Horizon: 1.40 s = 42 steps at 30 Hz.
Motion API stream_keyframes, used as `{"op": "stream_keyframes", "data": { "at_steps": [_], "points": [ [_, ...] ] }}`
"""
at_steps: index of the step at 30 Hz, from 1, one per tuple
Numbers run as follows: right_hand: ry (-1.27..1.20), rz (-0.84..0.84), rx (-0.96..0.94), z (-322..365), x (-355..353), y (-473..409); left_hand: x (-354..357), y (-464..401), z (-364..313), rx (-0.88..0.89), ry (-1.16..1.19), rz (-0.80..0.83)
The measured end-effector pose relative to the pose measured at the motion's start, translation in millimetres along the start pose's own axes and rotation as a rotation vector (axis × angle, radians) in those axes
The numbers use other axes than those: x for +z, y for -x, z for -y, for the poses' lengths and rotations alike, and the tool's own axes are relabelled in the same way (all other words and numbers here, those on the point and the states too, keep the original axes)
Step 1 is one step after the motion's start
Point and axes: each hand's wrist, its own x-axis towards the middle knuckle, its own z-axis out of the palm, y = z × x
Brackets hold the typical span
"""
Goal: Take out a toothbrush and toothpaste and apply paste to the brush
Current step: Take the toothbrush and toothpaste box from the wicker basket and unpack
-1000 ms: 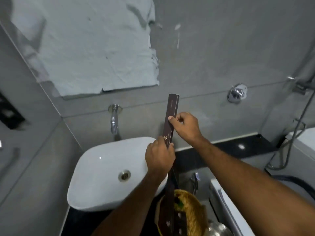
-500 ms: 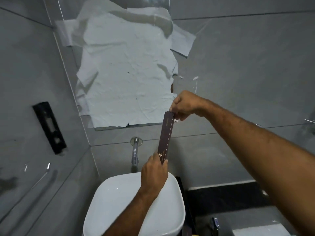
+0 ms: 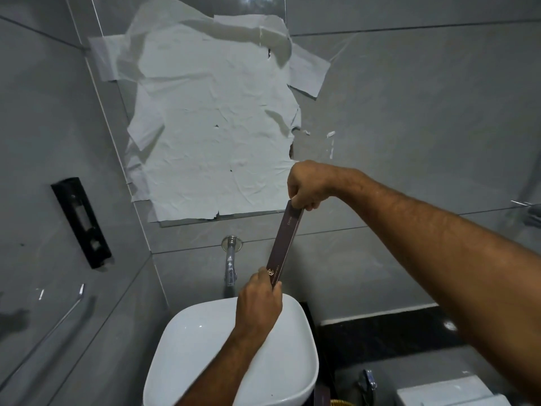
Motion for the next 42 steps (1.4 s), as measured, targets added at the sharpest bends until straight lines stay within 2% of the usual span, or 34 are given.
{"op": "stream_keyframes", "data": {
  "at_steps": [5, 10, 11, 13, 18, 20, 22, 25, 27, 29, 31, 35, 38, 42],
  "points": [
    [-0.273, -0.106, -0.063, -12.0, 15.1, 1.2, 6.3, 1.2, -1.8, 0.004, 0.040, 0.006],
    [-0.970, -0.382, 0.164, -24.5, 66.9, 7.6, 10.1, -0.1, -8.5, -0.009, 0.117, -0.024],
    [-1.045, -0.403, 0.177, -24.6, 81.6, 12.3, 10.5, -2.6, -10.4, -0.002, 0.113, -0.031],
    [-1.032, -0.437, 0.168, -24.0, 113.2, 24.8, 10.9, -8.4, -15.4, 0.015, 0.097, -0.045],
    [-0.809, -0.523, 0.145, -28.0, 152.6, 42.1, 13.1, -17.1, -22.9, 0.088, 0.078, 0.012],
    [-0.647, -0.474, 0.122, -35.6, 143.7, 43.5, 12.5, -19.4, -22.4, 0.044, 0.241, 0.062],
    [-0.426, -0.383, 0.058, -43.3, 129.0, 45.5, 7.0, -26.9, -26.0, -0.208, 0.649, 0.019],
    [0.000, -0.228, -0.065, -45.5, 108.1, 42.9, 6.2, -54.4, -28.2, -0.756, 1.466, 0.004],
    [0.329, -0.179, -0.090, -39.2, 96.2, 39.8, 5.9, -65.8, -21.0, -0.921, 1.834, 0.049],
    [0.630, -0.187, -0.133, -31.0, 83.4, 35.5, 3.3, -70.6, -14.4, -0.982, 2.050, 0.068],
    [0.840, -0.208, -0.232, -19.9, 71.1, 30.7, 1.8, -71.0, -10.8, -1.034, 2.151, 0.072],
    [1.098, -0.248, -0.449, 4.5, 56.4, 17.1, 6.1, -66.5, -11.2, -1.065, 2.168, 0.140],
    [1.205, -0.250, -0.523, 14.7, 54.9, 11.1, 7.8, -61.3, -7.6, -1.049, 2.169, 0.191],
    [1.224, -0.293, -0.551, 17.3, 49.2, 8.2, 7.7, -56.5, 4.9, -1.011, 2.080, 0.269]
  ]
}}
